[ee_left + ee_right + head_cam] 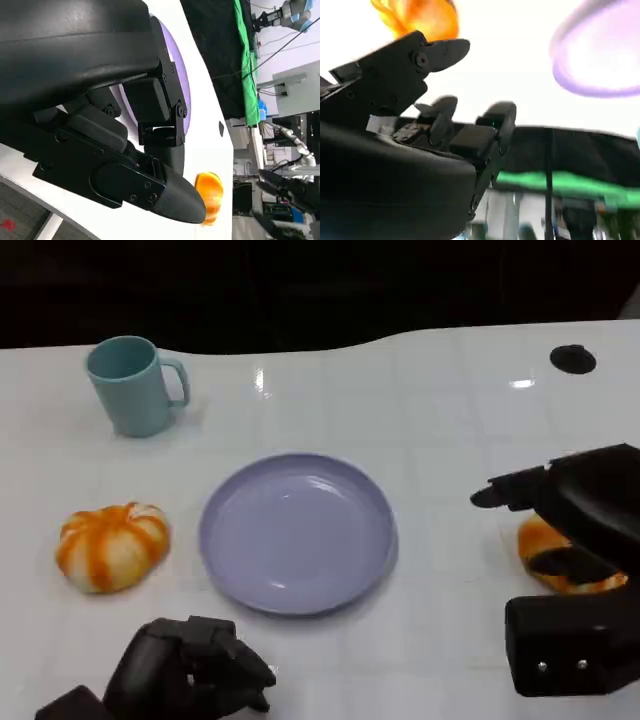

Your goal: Grasp the bread from the table and place it into the plate.

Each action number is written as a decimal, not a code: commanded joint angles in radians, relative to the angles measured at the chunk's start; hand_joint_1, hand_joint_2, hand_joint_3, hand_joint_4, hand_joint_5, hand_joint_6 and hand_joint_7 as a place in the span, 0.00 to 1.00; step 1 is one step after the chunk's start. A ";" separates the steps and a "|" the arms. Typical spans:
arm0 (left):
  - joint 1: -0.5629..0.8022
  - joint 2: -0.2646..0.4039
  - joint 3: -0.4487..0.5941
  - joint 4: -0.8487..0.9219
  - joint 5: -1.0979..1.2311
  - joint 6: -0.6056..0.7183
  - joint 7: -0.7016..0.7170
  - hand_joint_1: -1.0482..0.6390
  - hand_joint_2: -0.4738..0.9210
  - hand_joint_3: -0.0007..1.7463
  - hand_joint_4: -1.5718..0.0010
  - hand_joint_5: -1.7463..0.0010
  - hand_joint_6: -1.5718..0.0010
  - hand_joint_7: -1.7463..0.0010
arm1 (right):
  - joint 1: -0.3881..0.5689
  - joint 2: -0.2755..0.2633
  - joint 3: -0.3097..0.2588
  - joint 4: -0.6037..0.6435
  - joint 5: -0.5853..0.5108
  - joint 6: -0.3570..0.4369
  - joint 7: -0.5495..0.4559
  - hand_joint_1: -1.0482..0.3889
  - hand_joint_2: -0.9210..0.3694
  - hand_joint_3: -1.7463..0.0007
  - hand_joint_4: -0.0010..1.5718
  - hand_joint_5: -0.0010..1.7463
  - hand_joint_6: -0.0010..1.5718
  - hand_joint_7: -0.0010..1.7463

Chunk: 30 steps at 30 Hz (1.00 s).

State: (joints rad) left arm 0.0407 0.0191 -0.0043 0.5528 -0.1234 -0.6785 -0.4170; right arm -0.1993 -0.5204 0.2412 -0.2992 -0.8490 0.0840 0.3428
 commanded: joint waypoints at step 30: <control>0.009 0.016 0.005 -0.008 -0.008 0.003 0.002 0.00 0.99 0.00 0.24 0.42 0.17 0.61 | -0.147 0.055 0.130 0.499 -0.230 0.067 -0.078 0.40 0.08 1.00 0.23 0.00 0.23 0.00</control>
State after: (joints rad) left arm 0.0447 0.0213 -0.0041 0.5511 -0.1275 -0.6750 -0.4173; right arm -0.3088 -0.4739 0.3576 0.1208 -1.0971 0.1614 0.3121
